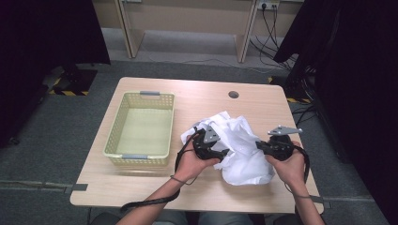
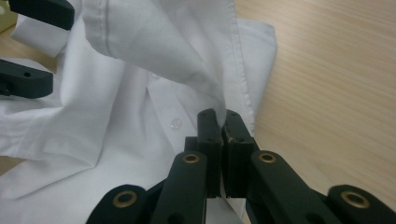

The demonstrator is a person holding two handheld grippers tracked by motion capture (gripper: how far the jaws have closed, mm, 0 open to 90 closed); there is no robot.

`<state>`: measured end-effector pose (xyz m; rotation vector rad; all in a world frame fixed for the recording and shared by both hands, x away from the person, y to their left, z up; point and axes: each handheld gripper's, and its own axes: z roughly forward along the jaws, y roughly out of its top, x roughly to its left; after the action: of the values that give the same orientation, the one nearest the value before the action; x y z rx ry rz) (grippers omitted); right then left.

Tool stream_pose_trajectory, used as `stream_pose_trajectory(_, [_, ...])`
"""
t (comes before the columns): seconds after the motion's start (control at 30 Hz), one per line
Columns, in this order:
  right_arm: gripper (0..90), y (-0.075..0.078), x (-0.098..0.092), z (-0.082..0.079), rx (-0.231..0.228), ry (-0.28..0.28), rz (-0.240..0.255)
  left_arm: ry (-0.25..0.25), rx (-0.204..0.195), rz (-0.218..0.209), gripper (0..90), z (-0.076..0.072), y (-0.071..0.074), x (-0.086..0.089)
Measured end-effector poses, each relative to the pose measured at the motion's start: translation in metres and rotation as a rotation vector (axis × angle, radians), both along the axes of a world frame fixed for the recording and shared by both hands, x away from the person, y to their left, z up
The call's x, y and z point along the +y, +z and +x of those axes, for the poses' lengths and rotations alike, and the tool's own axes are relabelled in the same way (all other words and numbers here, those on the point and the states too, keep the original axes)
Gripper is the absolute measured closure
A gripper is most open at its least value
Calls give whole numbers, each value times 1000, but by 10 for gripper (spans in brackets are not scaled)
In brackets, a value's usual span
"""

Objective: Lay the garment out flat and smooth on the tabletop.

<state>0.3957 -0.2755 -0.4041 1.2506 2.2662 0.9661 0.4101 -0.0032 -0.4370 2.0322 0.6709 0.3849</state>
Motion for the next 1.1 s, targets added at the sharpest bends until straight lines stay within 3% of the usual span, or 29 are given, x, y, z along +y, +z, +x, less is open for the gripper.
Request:
stream_pose_trajectory(0.13, [876,-2,-16,-14,-4,-52,15,-7,4,8,303,-2,-1,-2])
stream_pose_trajectory(0.3, [861,-9,-31,-30,27,-87,16,-12,1,4,303,-3,1,-2])
stream_pose_trajectory(0.4, [771,-10,-35,-36,40,-90,-1,-12,-4,-5,301,-4,4,-2])
stream_pose_trajectory(0.47, [678,-5,-36,-39,27,-85,-7,-10,-8,-12,299,-4,6,-1])
stream_pose_trajectory(0.67, [554,29,-27,-45,-54,-39,-2,-13,-21,-32,293,-5,12,-2])
stream_pose_trajectory(0.77, [502,42,-16,-40,-78,-14,5,-34,-24,-37,288,-8,14,-8])
stream_pose_trajectory(0.9, [466,49,1,-25,-78,26,-9,-64,-23,-32,282,-10,14,-15])
stream_pose_trajectory(1.03, [455,43,12,1,-17,28,-35,-77,-19,-26,280,-10,15,-20])
stream_pose_trajectory(1.07, [455,43,12,1,-17,28,-35,-77,-19,-26,279,-10,15,-20])
stream_pose_trajectory(1.1, [455,38,15,14,27,21,-57,-79,-16,-23,279,-10,15,-21])
